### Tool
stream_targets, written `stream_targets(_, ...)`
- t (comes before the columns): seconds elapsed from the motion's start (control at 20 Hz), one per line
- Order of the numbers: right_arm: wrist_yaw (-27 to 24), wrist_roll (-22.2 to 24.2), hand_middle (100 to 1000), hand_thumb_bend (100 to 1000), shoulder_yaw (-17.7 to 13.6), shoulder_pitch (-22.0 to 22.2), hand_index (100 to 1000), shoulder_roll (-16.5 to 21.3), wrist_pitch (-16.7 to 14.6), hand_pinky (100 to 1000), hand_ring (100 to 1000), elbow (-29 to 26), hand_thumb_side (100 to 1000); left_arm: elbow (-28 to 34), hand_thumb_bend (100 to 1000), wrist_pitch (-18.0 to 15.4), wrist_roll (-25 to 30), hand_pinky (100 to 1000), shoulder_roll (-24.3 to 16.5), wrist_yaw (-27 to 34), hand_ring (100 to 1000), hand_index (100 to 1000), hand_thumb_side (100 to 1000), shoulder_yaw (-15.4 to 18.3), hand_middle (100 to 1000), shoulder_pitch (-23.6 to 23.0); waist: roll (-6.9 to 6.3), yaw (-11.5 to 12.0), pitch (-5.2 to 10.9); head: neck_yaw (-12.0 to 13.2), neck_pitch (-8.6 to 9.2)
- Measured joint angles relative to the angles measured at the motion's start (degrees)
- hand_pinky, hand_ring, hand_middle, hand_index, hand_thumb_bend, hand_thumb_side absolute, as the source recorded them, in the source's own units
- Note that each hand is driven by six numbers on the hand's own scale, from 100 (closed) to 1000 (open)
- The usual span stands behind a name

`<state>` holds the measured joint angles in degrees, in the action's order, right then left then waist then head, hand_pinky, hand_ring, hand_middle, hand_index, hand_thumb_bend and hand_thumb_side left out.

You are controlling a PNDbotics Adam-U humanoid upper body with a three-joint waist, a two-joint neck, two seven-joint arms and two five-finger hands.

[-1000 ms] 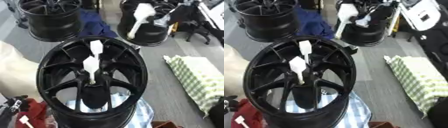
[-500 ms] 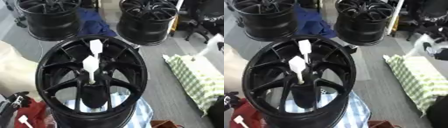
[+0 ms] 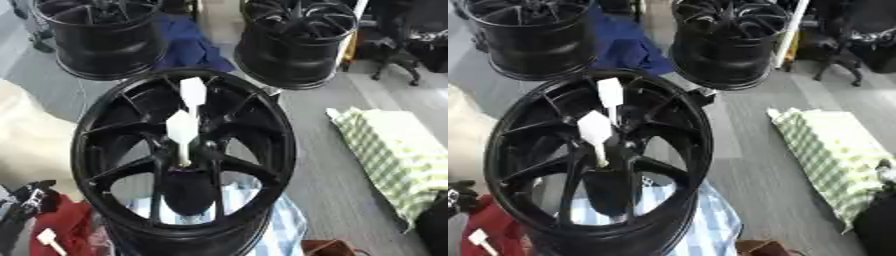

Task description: Pull the pin out of the wheel hub.

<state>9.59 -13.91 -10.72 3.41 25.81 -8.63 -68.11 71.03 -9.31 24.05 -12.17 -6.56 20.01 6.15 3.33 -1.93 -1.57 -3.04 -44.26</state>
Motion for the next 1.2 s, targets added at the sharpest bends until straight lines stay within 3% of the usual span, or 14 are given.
stream_targets(0.3, -2.01, -3.08, 709, 100, 4.62, 2.22, 890, -5.84, -2.38, 670, 667, -3.7, 533, 0.0, 100, -0.19, -0.19, 623, 0.0, 0.02, 608, 763, 653, 0.01, 565, 0.19, -0.04, 0.24, -0.34, 0.04, 0.0)
stream_targets(0.55, -3.05, -3.64, 673, 100, 8.63, 1.47, 867, -9.89, -3.93, 653, 632, -5.56, 514, -0.02, 100, -0.37, -0.31, 623, 0.0, 0.03, 607, 764, 653, 0.0, 565, 0.51, -0.12, 0.65, -0.43, -0.09, 0.0)
stream_targets(0.9, -5.3, -6.54, 641, 100, 9.54, -0.63, 847, -12.76, -5.8, 647, 614, -1.19, 505, -0.75, 100, -0.8, -0.6, 623, -0.02, 0.03, 608, 763, 651, 0.0, 564, 0.94, -0.73, 0.21, -0.56, -0.09, 0.0)
stream_targets(1.2, -5.54, -5.94, 638, 100, 10.09, -1.67, 844, -13.03, -6.78, 645, 611, 1.67, 506, -1.07, 100, -1.37, -0.95, 624, -0.04, -0.05, 608, 764, 652, 0.0, 565, 0.91, -0.75, 0.11, -0.59, -0.17, 0.0)
